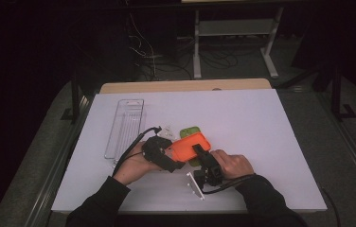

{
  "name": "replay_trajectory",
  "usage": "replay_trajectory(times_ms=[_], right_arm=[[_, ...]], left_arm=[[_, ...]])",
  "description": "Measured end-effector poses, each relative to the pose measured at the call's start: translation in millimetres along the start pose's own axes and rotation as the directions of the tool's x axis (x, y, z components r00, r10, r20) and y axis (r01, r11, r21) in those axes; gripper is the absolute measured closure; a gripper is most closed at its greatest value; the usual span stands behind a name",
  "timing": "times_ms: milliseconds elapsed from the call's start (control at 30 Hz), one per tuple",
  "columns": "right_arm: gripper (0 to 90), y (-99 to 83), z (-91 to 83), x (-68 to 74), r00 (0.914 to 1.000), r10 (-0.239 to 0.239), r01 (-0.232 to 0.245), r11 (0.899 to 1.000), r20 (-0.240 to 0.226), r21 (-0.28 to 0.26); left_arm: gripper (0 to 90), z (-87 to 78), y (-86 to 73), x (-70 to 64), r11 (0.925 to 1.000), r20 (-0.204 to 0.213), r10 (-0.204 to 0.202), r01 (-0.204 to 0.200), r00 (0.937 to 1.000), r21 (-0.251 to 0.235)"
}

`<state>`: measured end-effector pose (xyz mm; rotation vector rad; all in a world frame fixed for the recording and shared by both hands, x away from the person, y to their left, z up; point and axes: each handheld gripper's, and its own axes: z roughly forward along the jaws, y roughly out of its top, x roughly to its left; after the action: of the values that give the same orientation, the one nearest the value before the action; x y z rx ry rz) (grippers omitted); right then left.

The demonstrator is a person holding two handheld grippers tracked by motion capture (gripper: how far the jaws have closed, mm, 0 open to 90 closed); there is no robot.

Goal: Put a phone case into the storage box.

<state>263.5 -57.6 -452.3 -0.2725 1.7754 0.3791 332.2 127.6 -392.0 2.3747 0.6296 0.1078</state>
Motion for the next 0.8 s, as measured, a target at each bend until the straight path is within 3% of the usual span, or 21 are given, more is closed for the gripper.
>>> replay_trajectory(times_ms=[500,567,700,800], right_arm=[[78.4,0.9,-0.9,0.4,0.9998,-0.014,0.014,1.000,-0.017,0.012],[78.4,0.9,-0.8,-0.1,0.9998,-0.012,0.013,1.000,-0.014,0.013],[78.4,0.0,-1.1,-1.5,0.9999,-0.010,0.010,1.000,-0.014,0.016],[78.3,-1.1,-0.5,-2.2,0.9999,-0.006,0.007,1.000,-0.014,0.022]], left_arm=[[15.2,0.0,-0.4,0.9,0.9990,-0.012,0.040,-0.040,0.9991,0.018],[14.6,-0.4,-1.3,-0.5,0.9991,-0.026,0.041,-0.042,0.9988,-0.006],[7.8,0.0,-1.9,-0.4,0.9997,-0.022,0.020,-0.020,0.9996,-0.016],[1.2,-2.4,-2.3,1.6,0.9994,-0.012,0.033,-0.033,0.9994,-0.005]])
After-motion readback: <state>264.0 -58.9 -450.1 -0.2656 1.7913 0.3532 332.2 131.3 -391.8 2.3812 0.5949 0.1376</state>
